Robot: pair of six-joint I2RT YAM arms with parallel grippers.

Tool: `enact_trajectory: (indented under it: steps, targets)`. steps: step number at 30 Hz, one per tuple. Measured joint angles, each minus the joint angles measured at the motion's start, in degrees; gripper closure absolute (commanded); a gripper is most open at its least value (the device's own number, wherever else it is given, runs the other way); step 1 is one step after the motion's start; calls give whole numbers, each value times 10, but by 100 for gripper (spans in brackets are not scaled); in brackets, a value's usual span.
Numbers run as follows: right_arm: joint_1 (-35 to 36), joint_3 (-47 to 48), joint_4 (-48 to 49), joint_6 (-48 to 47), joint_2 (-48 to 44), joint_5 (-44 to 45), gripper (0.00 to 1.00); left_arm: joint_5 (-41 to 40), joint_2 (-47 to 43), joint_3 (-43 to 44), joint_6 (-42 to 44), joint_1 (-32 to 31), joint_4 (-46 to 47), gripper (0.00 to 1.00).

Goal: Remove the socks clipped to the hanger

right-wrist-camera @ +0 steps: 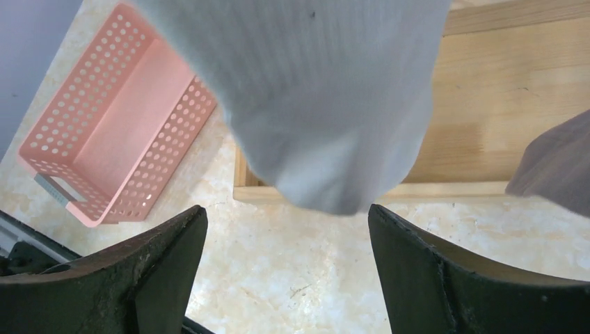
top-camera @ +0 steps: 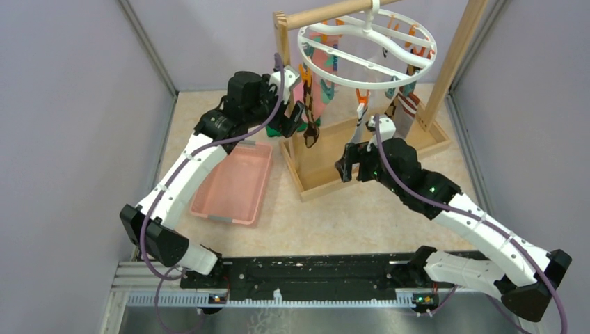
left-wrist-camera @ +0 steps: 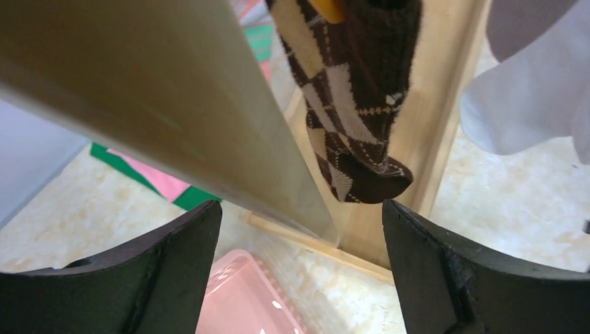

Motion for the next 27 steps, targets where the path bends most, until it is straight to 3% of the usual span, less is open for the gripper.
enact_trajectory:
  steps: [9,16,22,27]
  targets:
    - [-19,-4,25,2,-2,-29,15,-65,14,-3,12,4,44,10]
    - [-35,12,27,0,-2,-59,15,-72,21,3,11,35,48,1]
    - [-40,45,38,-5,-2,-85,16,-5,12,14,11,49,-12,1]
    - [-40,72,53,-14,-2,-83,21,86,-82,-56,9,50,-64,1]
